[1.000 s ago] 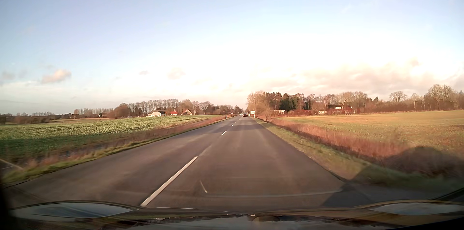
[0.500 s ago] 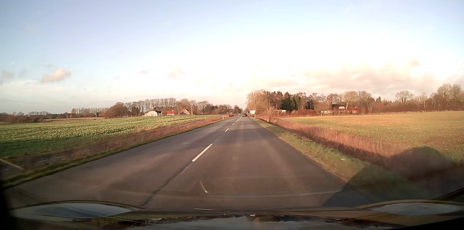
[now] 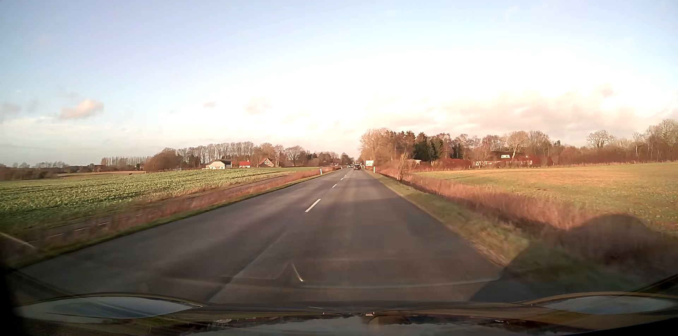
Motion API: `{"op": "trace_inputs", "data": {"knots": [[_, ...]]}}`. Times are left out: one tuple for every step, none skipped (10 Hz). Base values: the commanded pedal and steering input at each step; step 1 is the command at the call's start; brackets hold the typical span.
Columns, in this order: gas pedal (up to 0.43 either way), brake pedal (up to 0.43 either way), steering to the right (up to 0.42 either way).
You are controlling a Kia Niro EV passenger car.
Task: Follow the waypoints while adhering to traffic rules and regulations
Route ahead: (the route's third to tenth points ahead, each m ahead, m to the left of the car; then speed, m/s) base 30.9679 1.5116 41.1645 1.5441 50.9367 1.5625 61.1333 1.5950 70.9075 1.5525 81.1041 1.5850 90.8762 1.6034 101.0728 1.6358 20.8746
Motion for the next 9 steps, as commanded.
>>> {"op": "trace_inputs", "data": {"knots": [[0.189, 0.0, 0.001], [0.189, 0.0, 0.001], [0.189, 0.0, 0.001], [0.189, 0.0, 0.001], [0.189, 0.0, 0.001], [0.189, 0.0, 0.001], [0.189, 0.0, 0.001], [0.189, 0.0, 0.001], [0.189, 0.0, 0.001]]}}
